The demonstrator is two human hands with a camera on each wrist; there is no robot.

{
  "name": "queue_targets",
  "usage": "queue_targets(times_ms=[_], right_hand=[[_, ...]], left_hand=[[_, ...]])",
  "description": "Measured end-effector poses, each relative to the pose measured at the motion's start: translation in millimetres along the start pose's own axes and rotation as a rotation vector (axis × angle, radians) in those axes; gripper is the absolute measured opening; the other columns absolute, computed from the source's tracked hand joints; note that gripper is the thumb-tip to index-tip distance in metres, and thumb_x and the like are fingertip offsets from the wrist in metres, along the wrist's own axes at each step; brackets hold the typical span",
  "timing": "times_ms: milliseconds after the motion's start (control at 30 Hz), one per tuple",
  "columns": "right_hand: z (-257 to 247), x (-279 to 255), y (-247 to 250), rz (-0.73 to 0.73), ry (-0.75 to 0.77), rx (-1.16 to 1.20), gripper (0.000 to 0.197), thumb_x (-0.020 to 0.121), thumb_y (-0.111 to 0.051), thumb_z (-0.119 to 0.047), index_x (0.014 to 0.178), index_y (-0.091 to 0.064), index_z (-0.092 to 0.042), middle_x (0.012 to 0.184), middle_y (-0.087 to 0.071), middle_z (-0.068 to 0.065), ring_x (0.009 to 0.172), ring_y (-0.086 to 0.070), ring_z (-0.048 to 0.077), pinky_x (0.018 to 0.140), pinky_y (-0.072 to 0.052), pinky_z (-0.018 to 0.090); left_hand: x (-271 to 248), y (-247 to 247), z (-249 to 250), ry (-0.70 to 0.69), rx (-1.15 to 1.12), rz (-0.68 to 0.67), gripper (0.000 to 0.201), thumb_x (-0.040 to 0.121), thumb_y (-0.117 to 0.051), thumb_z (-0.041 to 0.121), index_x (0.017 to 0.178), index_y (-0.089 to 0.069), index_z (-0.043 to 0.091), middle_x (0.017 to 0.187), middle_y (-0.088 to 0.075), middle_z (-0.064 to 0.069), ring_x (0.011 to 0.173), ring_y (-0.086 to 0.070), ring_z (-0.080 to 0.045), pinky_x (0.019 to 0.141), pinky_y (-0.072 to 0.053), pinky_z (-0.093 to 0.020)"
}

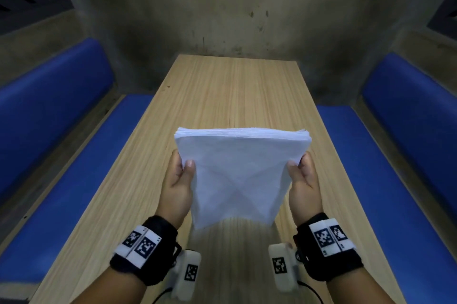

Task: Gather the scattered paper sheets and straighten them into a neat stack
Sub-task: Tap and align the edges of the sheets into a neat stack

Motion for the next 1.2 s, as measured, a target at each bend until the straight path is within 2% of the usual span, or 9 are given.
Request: queue_targets(times_ms=[100,300,400,500,633,700,800,1033,1200], right_hand=[[8,-2,-5,0.001,-0.017,-0.004,0.022,0.097,-0.037,-0.005,0.095,-0.05,-0.023,0.086,-0.059,-0.008,0.075,-0.057,0.001,0.073,-0.046,0.026],[-5,-3,-4,-0.041,0.113,0.009,0.031,0.099,-0.035,-0.003,0.106,-0.048,-0.03,0.089,-0.062,-0.025,0.087,-0.059,-0.001,0.076,-0.051,0.017],[18,-8,-7,-0.054,0.044,-0.037,0.039,0.098,-0.034,-0.003,0.107,-0.047,-0.039,0.095,-0.063,-0.022,0.091,-0.06,-0.001,0.08,-0.05,0.025],[25,-7,-9,-0.047,0.019,-0.065,0.04,0.098,-0.034,-0.003,0.103,-0.046,-0.041,0.096,-0.06,-0.016,0.084,-0.059,-0.007,0.078,-0.046,0.023],[18,-3,-9,-0.064,0.058,-0.066,0.042,0.098,-0.036,-0.003,0.098,-0.047,-0.043,0.091,-0.06,-0.022,0.084,-0.058,-0.004,0.078,-0.048,0.022],[25,-3,-9,-0.079,0.022,-0.047,0.045,0.096,-0.036,0.0,0.099,-0.047,-0.044,0.096,-0.06,-0.016,0.087,-0.058,-0.002,0.078,-0.05,0.022],[37,-4,-8,-0.092,-0.029,-0.05,0.044,0.094,-0.038,0.003,0.106,-0.048,-0.039,0.104,-0.061,-0.007,0.091,-0.061,0.0,0.079,-0.048,0.025],[51,-3,-5,-0.095,-0.077,-0.036,0.046,0.093,-0.04,0.006,0.126,-0.044,-0.026,0.112,-0.063,-0.009,0.097,-0.062,-0.005,0.077,-0.052,0.017],[63,-6,-3,-0.089,-0.133,-0.067,0.055,0.085,-0.048,-0.007,0.138,-0.036,-0.015,0.132,-0.057,0.006,0.12,-0.056,0.015,0.1,-0.048,0.034]], left_hand=[[-1,-1,-8,-0.015,0.034,0.03,0.018,0.102,-0.039,0.02,0.104,-0.052,0.032,0.103,-0.063,0.008,0.096,-0.063,-0.006,0.086,-0.05,-0.031],[1,0,4,-0.138,0.034,-0.014,0.025,0.094,-0.041,0.023,0.115,-0.048,0.034,0.104,-0.063,0.018,0.1,-0.062,-0.001,0.082,-0.052,-0.02],[-2,3,-20,-0.05,0.121,-0.005,0.035,0.089,-0.048,0.02,0.112,-0.045,0.045,0.109,-0.063,0.024,0.107,-0.061,-0.003,0.091,-0.051,-0.033],[-2,6,-28,-0.024,0.21,-0.009,0.04,0.085,-0.048,0.018,0.105,-0.04,0.051,0.108,-0.059,0.023,0.104,-0.059,-0.001,0.095,-0.051,-0.041],[0,7,-24,-0.051,0.192,-0.012,0.038,0.087,-0.047,0.019,0.107,-0.038,0.05,0.108,-0.058,0.026,0.103,-0.058,0.005,0.088,-0.051,-0.028],[-2,7,-30,-0.031,0.203,-0.023,0.04,0.087,-0.046,0.018,0.107,-0.036,0.05,0.11,-0.058,0.024,0.102,-0.059,0.006,0.089,-0.052,-0.026],[-4,7,-39,0.007,0.219,-0.041,0.038,0.084,-0.045,0.015,0.103,-0.035,0.045,0.111,-0.056,0.011,0.096,-0.059,0.008,0.084,-0.05,-0.03],[0,9,-43,0.009,0.229,-0.06,0.043,0.084,-0.045,0.01,0.109,-0.035,0.043,0.109,-0.058,0.017,0.099,-0.059,0.007,0.082,-0.049,-0.02],[0,11,-57,0.05,0.265,-0.079,0.055,0.092,-0.043,-0.006,0.121,-0.029,0.039,0.116,-0.056,0.018,0.102,-0.058,0.012,0.089,-0.047,-0.02]])
Point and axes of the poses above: each hand's wrist, its own x-axis towards the middle knuckle, its own y-axis out of the back of the hand, z = x × y, the point moved 8 cm from there along x, towards the middle knuckle
